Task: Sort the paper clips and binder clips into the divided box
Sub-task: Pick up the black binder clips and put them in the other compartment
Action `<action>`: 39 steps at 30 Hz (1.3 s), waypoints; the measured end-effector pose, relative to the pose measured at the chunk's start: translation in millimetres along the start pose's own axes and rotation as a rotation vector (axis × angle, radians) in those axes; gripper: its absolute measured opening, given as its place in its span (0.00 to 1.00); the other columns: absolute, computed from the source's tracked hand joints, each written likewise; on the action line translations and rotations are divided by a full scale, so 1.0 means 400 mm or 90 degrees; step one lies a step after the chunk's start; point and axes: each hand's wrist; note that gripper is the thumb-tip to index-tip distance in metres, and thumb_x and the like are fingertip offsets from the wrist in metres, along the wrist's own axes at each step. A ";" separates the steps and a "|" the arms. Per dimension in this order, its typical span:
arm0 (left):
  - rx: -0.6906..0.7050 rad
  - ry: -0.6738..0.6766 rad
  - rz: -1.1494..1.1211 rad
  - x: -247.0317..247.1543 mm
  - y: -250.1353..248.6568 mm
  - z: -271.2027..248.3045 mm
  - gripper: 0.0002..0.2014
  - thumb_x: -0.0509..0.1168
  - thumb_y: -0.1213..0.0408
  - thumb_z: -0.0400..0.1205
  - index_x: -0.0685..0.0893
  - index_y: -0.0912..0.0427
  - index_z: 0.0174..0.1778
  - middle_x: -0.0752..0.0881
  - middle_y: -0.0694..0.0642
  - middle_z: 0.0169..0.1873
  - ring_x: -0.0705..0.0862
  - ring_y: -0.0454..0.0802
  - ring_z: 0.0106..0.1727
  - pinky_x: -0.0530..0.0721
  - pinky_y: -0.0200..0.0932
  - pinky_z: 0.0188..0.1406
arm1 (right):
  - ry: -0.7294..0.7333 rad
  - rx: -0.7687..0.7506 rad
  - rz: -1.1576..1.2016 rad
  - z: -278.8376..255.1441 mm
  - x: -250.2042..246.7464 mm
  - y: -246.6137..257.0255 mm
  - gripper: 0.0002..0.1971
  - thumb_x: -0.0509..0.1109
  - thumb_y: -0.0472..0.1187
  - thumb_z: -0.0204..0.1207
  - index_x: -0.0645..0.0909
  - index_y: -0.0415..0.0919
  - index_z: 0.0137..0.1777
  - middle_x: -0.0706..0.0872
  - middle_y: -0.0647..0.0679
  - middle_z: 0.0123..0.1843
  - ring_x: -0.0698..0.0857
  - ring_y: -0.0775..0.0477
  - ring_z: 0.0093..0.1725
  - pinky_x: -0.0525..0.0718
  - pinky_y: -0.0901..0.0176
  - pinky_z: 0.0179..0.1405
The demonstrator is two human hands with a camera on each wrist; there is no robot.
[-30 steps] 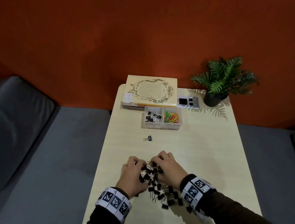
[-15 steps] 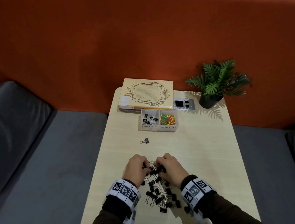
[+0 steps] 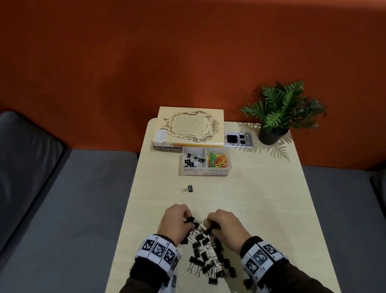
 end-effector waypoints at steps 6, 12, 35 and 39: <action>-0.011 0.006 -0.068 -0.053 -0.009 -0.008 0.13 0.79 0.69 0.67 0.82 0.51 0.33 0.84 0.48 0.34 0.85 0.48 0.39 0.85 0.40 0.39 | -0.060 0.050 0.063 -0.006 -0.020 -0.013 0.05 0.73 0.31 0.68 0.86 0.40 0.40 0.88 0.47 0.43 0.80 0.59 0.38 0.71 0.84 0.34; 0.056 -0.096 -0.144 -0.169 -0.115 0.061 0.07 0.76 0.73 0.72 0.87 0.58 0.41 0.83 0.48 0.34 0.81 0.42 0.37 0.85 0.35 0.46 | -0.072 0.057 0.066 -0.012 -0.014 -0.016 0.04 0.73 0.34 0.69 0.87 0.43 0.41 0.88 0.48 0.44 0.81 0.56 0.41 0.70 0.84 0.35; 0.063 -0.133 -0.007 -0.182 -0.117 0.125 0.11 0.68 0.59 0.80 0.86 0.57 0.56 0.89 0.55 0.54 0.87 0.51 0.53 0.85 0.46 0.57 | -0.255 -0.053 0.094 0.213 -0.243 0.124 0.03 0.72 0.31 0.71 0.83 0.39 0.41 0.87 0.45 0.42 0.81 0.49 0.41 0.76 0.61 0.43; 0.028 -0.048 0.039 -0.114 -0.019 -0.005 0.17 0.67 0.59 0.81 0.80 0.57 0.65 0.85 0.55 0.62 0.83 0.50 0.61 0.82 0.44 0.63 | -0.191 -0.041 0.020 0.314 -0.258 0.152 0.09 0.68 0.29 0.73 0.83 0.38 0.51 0.86 0.39 0.54 0.83 0.40 0.54 0.83 0.50 0.55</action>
Point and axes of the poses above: each hand's wrist, its own z-axis towards the middle knuckle, its own x-axis out of the palm, y = z × x
